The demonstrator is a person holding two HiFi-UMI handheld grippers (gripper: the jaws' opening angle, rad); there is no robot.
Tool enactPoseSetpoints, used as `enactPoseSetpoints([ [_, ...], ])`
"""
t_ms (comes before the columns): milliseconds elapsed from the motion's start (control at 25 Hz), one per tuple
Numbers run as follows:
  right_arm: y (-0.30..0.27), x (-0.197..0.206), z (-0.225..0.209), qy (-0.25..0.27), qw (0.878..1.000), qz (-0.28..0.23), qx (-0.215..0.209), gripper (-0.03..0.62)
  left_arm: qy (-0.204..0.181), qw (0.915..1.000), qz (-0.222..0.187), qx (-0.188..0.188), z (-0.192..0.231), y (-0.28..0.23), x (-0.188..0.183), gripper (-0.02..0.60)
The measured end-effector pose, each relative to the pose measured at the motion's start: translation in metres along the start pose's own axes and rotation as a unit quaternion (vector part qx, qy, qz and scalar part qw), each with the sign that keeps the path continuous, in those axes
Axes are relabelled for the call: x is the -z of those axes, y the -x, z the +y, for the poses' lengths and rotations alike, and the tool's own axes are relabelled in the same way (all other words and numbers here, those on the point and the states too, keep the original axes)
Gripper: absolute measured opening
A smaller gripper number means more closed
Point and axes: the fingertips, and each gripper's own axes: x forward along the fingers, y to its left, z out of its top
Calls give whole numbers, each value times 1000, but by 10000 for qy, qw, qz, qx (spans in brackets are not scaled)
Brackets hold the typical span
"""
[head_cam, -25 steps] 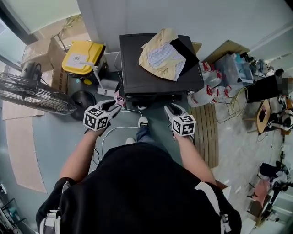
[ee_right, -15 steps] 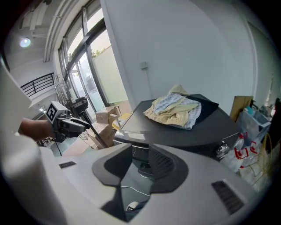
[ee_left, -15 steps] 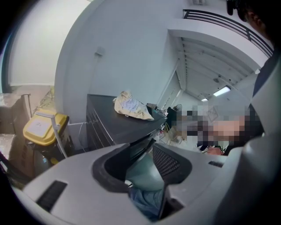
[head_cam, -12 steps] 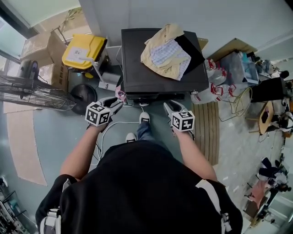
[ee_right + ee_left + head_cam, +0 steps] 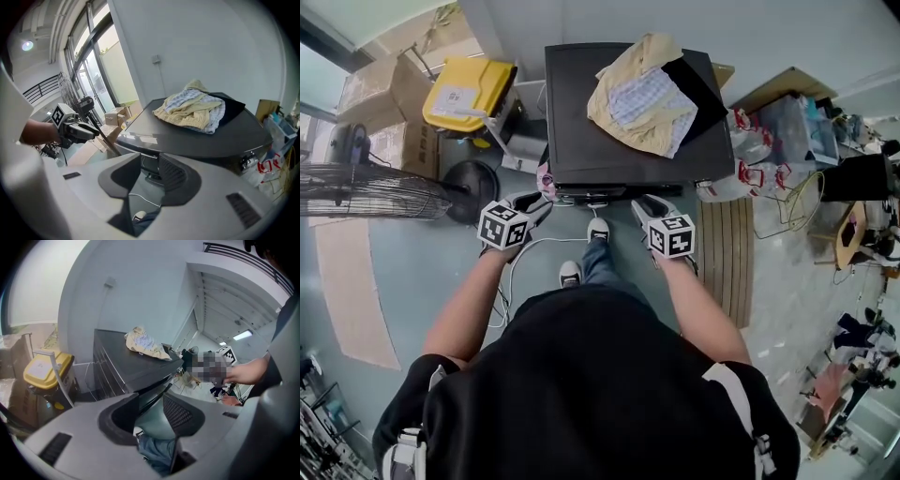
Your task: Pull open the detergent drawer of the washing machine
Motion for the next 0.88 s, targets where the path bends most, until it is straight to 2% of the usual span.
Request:
enactPoseSetpoints([
  [880, -56, 24, -8, -26, 9986, 394, -349, 129, 209, 9989, 397, -107, 30, -53, 26, 167],
])
